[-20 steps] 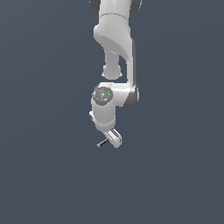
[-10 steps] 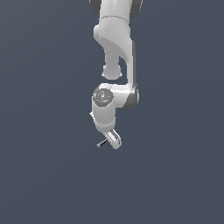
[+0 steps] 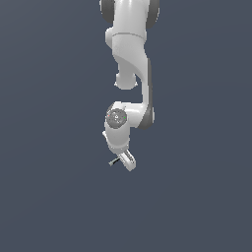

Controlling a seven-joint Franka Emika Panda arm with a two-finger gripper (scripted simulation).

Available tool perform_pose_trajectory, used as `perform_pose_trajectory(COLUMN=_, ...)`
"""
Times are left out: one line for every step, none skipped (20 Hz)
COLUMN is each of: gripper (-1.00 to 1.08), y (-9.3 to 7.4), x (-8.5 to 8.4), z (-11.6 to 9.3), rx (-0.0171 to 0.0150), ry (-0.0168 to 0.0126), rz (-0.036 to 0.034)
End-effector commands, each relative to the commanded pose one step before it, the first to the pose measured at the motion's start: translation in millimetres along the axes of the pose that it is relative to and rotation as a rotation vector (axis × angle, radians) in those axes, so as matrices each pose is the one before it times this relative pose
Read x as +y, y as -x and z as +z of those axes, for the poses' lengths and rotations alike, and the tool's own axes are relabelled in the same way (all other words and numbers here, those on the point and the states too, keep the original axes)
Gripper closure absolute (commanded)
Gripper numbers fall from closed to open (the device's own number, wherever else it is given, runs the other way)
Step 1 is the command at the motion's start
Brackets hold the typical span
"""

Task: Pick up the object and move it to a goal position.

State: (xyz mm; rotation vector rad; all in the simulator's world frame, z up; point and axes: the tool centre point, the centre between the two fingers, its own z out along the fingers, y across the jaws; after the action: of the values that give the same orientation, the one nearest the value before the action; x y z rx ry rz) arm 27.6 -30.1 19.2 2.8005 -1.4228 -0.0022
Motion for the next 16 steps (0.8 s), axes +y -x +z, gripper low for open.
perform_pose_trajectory(gripper=-0.92, y=-0.22, x=-0.62, z=7.50, rx=0.00064, ry=-0.00100, rz=0.00043)
perform_pose_trajectory(gripper=-0.92, y=-0.19, x=-0.27, z=1.30, rx=0.00000, ry=0.00000, rz=0.00000)
perform_pose_trajectory(gripper=-0.92, y=-0.23, x=-0.25, z=0.61, rx=0.00000, ry=0.00000, rz=0.00000)
perform_pose_trajectory(gripper=-0.92, y=-0.11, x=-0.10, z=0.14, rx=0.00000, ry=0.00000, rz=0.00000)
perform_pose_trajectory(gripper=1.08, y=0.00, x=0.00, z=0.00, rx=0.00000, ry=0.00000, rz=0.00000)
perform_pose_trajectory(gripper=1.08, y=0.00, x=0.00, z=0.00, rx=0.00000, ry=0.00000, rz=0.00000)
perform_pose_trajectory(gripper=1.08, y=0.00, x=0.00, z=0.00, rx=0.00000, ry=0.00000, rz=0.00000)
perform_pose_trajectory(gripper=1.08, y=0.00, x=0.00, z=0.00, rx=0.00000, ry=0.00000, rz=0.00000)
perform_pose_trajectory(gripper=1.08, y=0.00, x=0.00, z=0.00, rx=0.00000, ry=0.00000, rz=0.00000)
perform_pose_trajectory(gripper=1.08, y=0.00, x=0.00, z=0.00, rx=0.00000, ry=0.00000, rz=0.00000)
perform_pose_trajectory(gripper=1.08, y=0.00, x=0.00, z=0.00, rx=0.00000, ry=0.00000, rz=0.00000)
perform_pose_trajectory(gripper=1.08, y=0.00, x=0.00, z=0.00, rx=0.00000, ry=0.00000, rz=0.00000)
perform_pose_trajectory(gripper=1.08, y=0.00, x=0.00, z=0.00, rx=0.00000, ry=0.00000, rz=0.00000)
perform_pose_trajectory(gripper=1.08, y=0.00, x=0.00, z=0.00, rx=0.00000, ry=0.00000, rz=0.00000)
perform_pose_trajectory(gripper=1.08, y=0.10, x=0.05, z=-0.13, rx=0.00000, ry=0.00000, rz=0.00000)
perform_pose_trajectory(gripper=1.08, y=-0.24, x=0.07, z=-0.33, rx=0.00000, ry=0.00000, rz=0.00000)
